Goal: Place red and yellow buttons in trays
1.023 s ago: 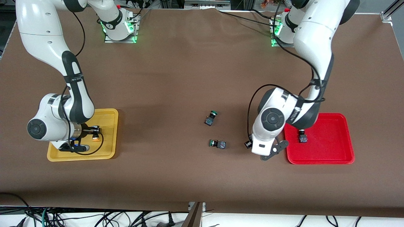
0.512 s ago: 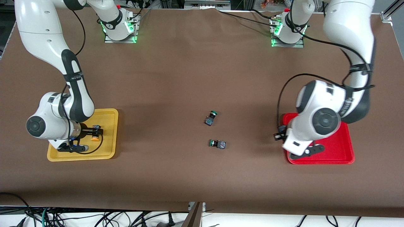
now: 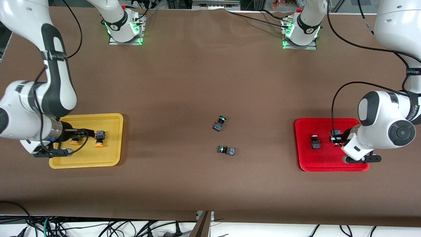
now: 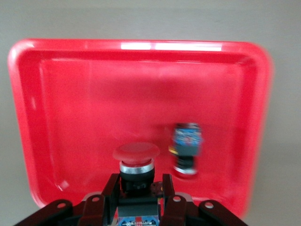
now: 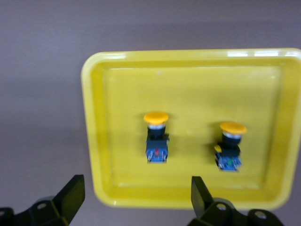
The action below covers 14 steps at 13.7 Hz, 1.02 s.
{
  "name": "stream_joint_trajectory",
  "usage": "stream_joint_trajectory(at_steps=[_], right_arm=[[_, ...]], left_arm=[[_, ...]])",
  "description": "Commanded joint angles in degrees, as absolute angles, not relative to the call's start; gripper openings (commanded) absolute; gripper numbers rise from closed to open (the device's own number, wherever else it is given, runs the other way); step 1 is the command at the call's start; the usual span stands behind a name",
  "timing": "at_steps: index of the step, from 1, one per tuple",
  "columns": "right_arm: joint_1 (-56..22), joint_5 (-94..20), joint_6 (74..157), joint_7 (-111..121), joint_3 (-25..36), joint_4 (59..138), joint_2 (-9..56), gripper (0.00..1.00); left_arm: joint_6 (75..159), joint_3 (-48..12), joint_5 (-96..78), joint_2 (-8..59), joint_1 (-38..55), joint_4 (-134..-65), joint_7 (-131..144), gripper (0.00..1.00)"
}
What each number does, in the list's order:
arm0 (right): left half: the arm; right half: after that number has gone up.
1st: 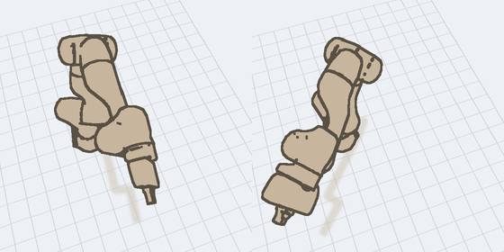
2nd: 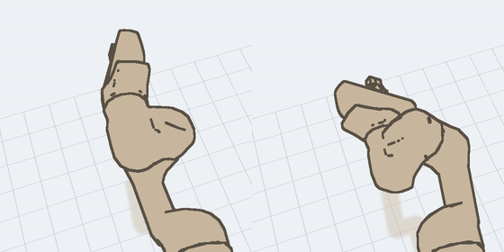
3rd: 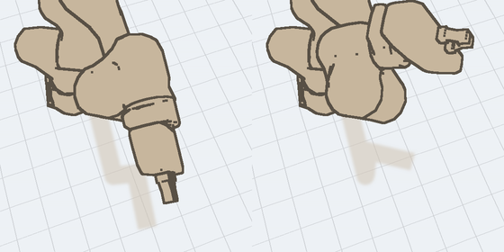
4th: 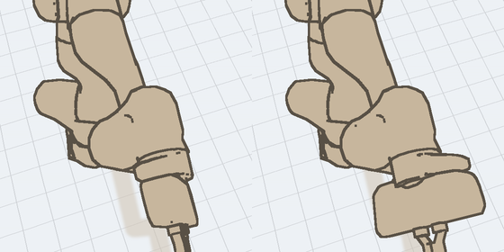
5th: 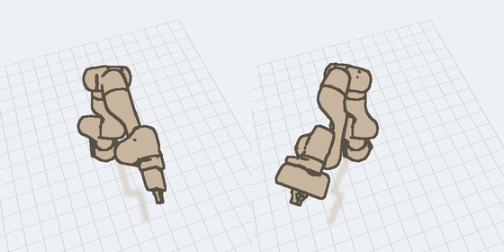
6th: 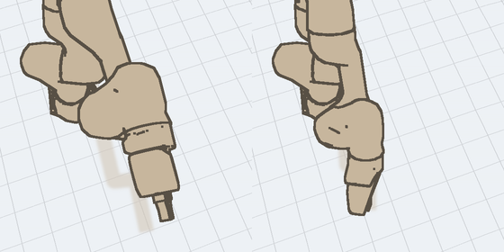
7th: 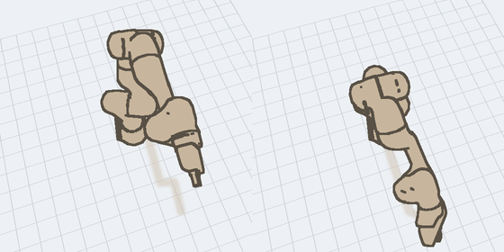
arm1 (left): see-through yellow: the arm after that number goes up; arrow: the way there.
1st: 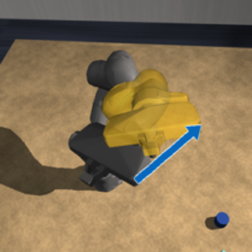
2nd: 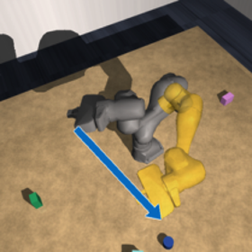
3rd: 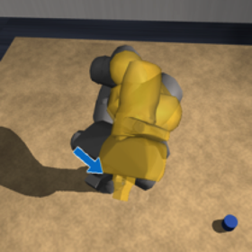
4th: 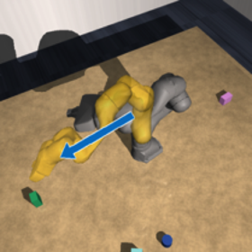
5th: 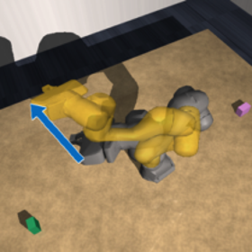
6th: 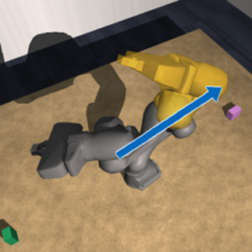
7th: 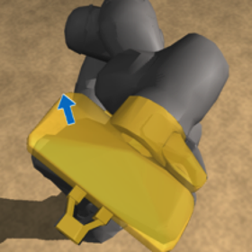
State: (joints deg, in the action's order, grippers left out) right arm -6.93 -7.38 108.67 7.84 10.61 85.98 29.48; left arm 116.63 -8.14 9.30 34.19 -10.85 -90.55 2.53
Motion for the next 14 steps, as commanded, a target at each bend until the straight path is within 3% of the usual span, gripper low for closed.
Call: stream_joint_trajectory(at_steps=[1,3,6,7,8,12,14], right_arm=[[-6.8,-6.0,101.0,8.3,10.1,83.4,25.1,1.00],[-6.9,-5.7,94.3,8.3,10.0,78.9,24.0,1.00],[-6.9,-4.2,85.6,7.8,10.0,74.9,22.9,1.00],[-6.9,-4.1,84.9,7.8,10.3,74.6,22.1,1.00],[-6.9,-4.0,84.8,7.9,10.5,74.6,21.4,1.00],[-7.1,-3.0,81.6,8.0,9.7,74.3,18.7,1.00],[-6.9,1.2,81.6,8.3,5.8,74.6,17.1,1.00]], left_arm=[[129.5,-8.7,10.5,30.3,-14.8,-103.0,-4.5,0.00],[138.7,-8.7,12.2,30.4,-16.9,-108.6,-5.5,0.00],[140.2,-8.7,12.4,30.9,-17.0,-109.4,-5.4,0.00],[140.2,-8.7,12.4,31.0,-17.0,-109.3,-5.4,0.22],[140.2,-8.7,12.5,31.3,-17.0,-109.0,-5.6,0.99],[138.9,-8.9,12.7,27.9,-16.5,-108.4,-5.0,1.00],[133.5,-9.1,12.1,23.6,-16.5,-106.7,-4.7,1.00]])
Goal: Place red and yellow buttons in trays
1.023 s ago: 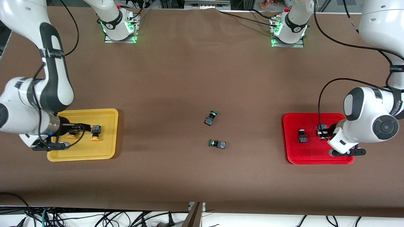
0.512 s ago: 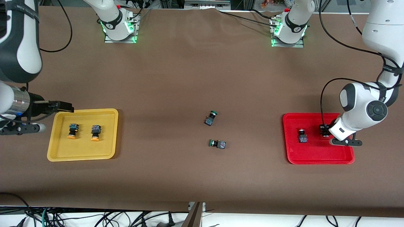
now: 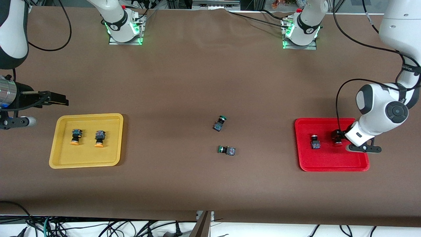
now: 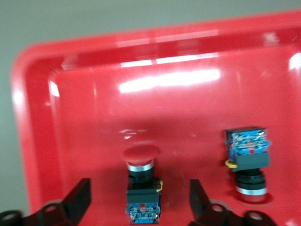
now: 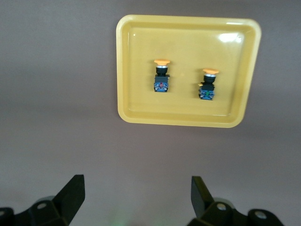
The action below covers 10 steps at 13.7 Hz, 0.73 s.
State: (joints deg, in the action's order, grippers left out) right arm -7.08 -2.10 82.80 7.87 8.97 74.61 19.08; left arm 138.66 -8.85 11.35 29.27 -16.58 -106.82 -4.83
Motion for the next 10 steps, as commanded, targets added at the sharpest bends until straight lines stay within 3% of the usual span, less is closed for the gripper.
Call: stream_joint_trajectory(at_steps=[1,4,7,10], right_arm=[[-6.4,2.0,81.6,8.2,4.6,75.3,15.4,1.00],[-4.1,1.6,83.8,8.6,4.3,79.3,9.7,1.00],[-3.3,1.5,87.1,8.5,3.9,85.4,2.2,1.00],[0.2,1.8,87.4,8.6,-0.4,91.1,-1.8,1.00]], left_arm=[[129.8,-9.3,11.8,21.7,-16.3,-105.5,-3.6,1.00],[117.1,-12.6,10.7,16.5,-16.4,-102.1,-1.1,1.00],[111.6,-13.8,6.0,9.9,-16.8,-102.0,-1.2,1.00],[107.1,-13.8,2.1,4.8,-16.8,-102.0,-1.7,1.00]])
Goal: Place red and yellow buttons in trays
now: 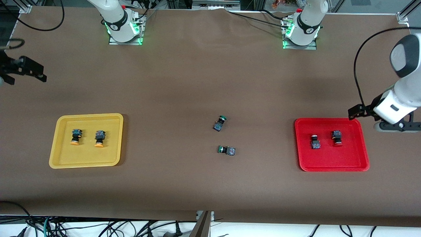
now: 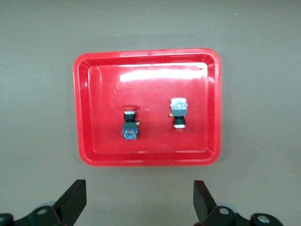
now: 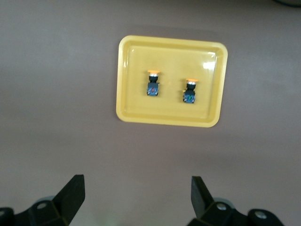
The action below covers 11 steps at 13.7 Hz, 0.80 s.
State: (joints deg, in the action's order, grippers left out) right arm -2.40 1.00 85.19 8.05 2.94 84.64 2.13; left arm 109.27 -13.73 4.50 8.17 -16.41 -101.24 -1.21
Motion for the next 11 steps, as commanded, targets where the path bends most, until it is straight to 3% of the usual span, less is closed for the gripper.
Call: stream_joint_trajectory(at_steps=[1,5,8,11], right_arm=[[0.2,2.1,86.9,8.5,-0.9,91.2,-1.9,1.00],[0.1,2.0,86.5,8.2,-1.3,90.2,-0.1,1.00],[-0.1,2.2,86.4,8.3,-1.3,87.4,1.9,1.00],[0.1,2.4,86.5,8.6,-1.3,87.4,2.0,1.00]], left_arm=[[105.8,-13.9,1.3,3.5,-16.8,-101.9,-1.7,1.00],[101.4,-12.9,-0.6,2.1,-15.0,-98.6,-1.5,1.00],[99.5,0.5,-1.0,1.4,-0.5,-97.0,-1.1,1.00],[95.7,2.9,-1.8,1.7,2.5,-92.6,-0.9,1.00]])
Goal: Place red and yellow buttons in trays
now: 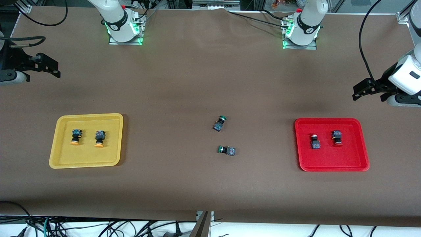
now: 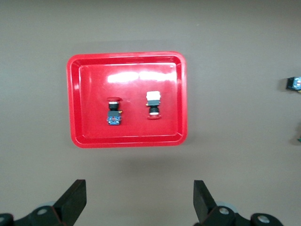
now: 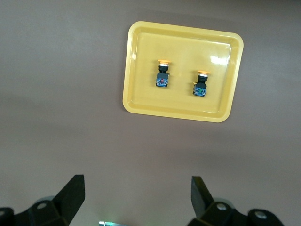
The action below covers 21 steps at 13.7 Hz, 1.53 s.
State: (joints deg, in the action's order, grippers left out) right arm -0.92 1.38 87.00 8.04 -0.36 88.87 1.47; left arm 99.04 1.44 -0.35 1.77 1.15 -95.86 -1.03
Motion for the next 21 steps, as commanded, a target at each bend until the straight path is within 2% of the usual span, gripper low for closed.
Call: stream_joint_trajectory(at_steps=[1,5,9,21], right_arm=[[0.1,2.4,86.5,8.6,-1.2,87.4,2.0,1.00],[0.1,2.3,86.6,8.6,-1.2,87.4,2.3,1.00],[0.1,2.3,86.6,8.6,-1.2,87.3,2.3,1.00],[0.1,1.9,86.5,8.2,-1.2,87.3,2.4,1.00]], left_arm=[[95.5,2.8,-1.8,1.8,2.5,-92.2,-0.7,1.00],[95.0,2.3,-1.8,1.8,2.7,-92.3,1.5,1.00],[91.2,2.2,-1.2,1.7,2.6,-92.2,0.8,1.00],[90.5,1.1,-0.7,1.9,2.4,-91.6,-1.0,1.00]])
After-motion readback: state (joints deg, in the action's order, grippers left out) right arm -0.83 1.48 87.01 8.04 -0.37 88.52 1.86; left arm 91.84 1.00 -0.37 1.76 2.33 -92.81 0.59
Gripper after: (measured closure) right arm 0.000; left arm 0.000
